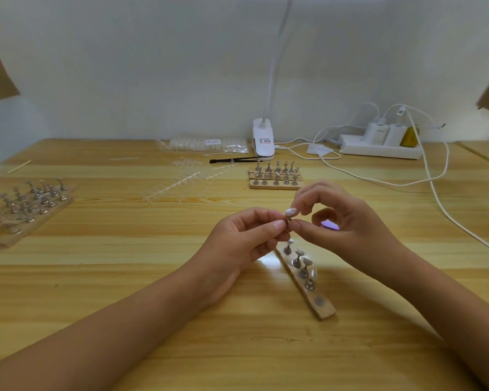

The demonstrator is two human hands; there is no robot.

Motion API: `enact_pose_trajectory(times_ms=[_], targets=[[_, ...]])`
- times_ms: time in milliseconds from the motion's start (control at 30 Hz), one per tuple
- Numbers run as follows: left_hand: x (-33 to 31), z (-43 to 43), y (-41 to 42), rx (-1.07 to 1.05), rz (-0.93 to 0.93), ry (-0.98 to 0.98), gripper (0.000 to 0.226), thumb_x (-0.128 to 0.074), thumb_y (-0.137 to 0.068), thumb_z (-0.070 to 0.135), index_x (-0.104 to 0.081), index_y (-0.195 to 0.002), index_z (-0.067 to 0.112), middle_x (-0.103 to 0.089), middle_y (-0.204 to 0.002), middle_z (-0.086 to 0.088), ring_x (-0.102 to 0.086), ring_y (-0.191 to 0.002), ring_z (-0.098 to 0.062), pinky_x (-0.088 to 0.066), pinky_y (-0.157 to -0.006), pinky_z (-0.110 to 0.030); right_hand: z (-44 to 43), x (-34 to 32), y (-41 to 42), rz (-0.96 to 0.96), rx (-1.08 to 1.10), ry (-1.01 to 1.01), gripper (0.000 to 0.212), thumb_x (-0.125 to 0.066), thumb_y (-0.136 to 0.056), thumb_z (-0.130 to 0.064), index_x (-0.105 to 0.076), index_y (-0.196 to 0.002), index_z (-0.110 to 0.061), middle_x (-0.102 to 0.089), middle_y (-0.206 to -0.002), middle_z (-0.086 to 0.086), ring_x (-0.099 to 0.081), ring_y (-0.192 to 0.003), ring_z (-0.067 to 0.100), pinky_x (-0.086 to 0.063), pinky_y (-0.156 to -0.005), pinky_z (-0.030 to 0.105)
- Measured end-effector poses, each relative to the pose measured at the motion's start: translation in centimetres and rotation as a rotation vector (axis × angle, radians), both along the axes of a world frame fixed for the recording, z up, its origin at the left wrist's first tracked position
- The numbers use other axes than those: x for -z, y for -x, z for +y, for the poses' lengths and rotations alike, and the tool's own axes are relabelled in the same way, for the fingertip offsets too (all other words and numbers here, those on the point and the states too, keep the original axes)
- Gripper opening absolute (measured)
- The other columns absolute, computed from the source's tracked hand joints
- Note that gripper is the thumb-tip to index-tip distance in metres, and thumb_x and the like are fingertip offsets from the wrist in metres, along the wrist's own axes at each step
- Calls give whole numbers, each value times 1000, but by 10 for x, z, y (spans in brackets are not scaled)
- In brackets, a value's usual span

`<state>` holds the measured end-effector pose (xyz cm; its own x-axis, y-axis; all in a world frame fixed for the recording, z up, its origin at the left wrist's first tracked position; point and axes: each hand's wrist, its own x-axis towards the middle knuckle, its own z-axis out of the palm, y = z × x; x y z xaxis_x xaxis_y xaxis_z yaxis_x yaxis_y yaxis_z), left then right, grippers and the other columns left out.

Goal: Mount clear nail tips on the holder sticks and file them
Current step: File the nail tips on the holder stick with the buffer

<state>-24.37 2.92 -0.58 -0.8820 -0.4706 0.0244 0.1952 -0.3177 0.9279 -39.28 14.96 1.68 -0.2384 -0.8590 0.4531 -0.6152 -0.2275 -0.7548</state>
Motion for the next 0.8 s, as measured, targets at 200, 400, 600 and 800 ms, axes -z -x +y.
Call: enact_pose_trajectory(times_ms=[200,400,600,800], targets=[[-2,1,1,48,-23,-16,29,-70,-75,38,-80,-92,16,-72,-84,0,-65,-72,-4,-53,-66,-13,-1,2,1,67,37,41,14,-71,-79,-27,-67,-89,-18,-58,-101,1,-57,-94,18,-49,-70,24],[-1,1,0,65,-65,68,26,-80,-70,43,-80,-87,23,-63,-71,9,-55,-66,-1,-49,-65,-12,-2,4,1,246,71,84,18,-67,-82,-33,-69,-88,-16,-56,-102,-3,-55,-97,11,-47,-73,19],[1,0,1,63,-89,56,15,-78,-78,34,-80,-85,21,-62,-71,8,-54,-64,-2,-48,-63,-12,0,1,12,403,47,41,18,-69,-82,-31,-68,-98,-22,-57,-109,-10,-54,-107,10,-46,-82,18],[3,-5,2,45,-91,-19,29,-76,-69,42,-81,-86,19,-61,-72,8,-55,-66,-2,-49,-63,-13,16,-6,73,455,294,-440,60,-55,-66,-71,-61,-115,-36,-52,-114,-18,-48,-108,8,-40,-89,28]])
